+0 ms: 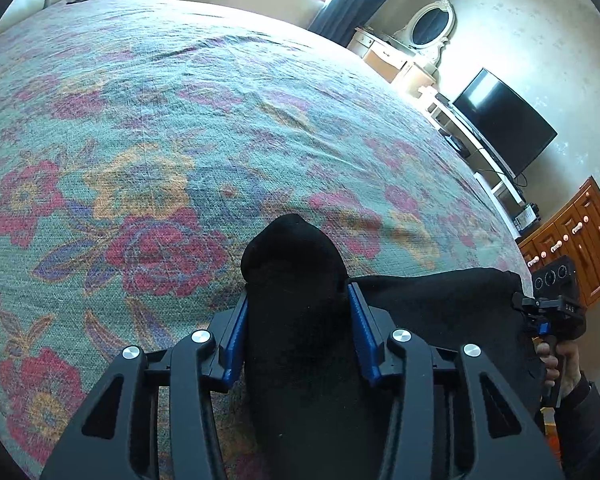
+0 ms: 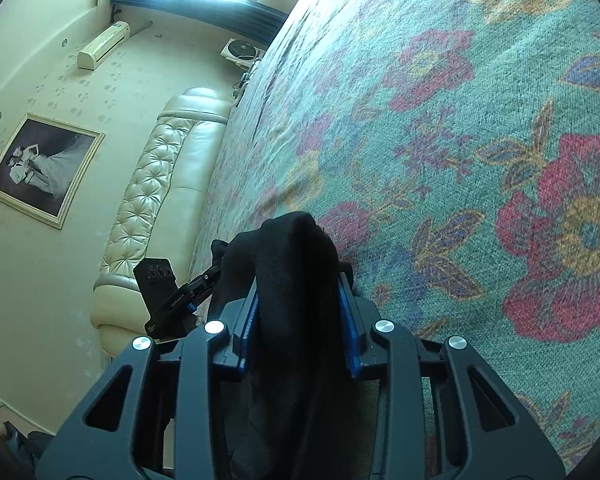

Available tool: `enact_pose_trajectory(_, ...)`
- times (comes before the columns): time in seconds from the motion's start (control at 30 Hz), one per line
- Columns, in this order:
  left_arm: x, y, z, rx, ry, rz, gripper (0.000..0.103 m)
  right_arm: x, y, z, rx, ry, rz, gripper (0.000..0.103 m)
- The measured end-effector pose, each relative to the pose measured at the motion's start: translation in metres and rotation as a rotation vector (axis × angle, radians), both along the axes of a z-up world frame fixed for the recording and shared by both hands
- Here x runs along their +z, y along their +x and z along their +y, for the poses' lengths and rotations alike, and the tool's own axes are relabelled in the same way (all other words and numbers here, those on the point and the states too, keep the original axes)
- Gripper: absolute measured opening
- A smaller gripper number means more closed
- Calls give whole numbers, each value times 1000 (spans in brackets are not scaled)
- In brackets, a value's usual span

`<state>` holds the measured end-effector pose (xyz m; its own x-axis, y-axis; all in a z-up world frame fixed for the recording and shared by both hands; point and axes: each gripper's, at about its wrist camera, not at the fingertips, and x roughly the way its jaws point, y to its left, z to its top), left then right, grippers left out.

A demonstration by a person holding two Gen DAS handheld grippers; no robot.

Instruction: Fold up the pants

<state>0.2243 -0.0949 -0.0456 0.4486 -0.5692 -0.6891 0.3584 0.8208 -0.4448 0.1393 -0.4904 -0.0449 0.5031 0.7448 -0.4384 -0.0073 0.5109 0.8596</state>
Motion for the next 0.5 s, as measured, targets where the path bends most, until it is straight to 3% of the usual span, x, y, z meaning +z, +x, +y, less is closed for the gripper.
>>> enact_pose_trajectory(0.5, 12, -1, 19, 63, -48, 3, 37, 36, 15, 33, 2, -5, -41, 32)
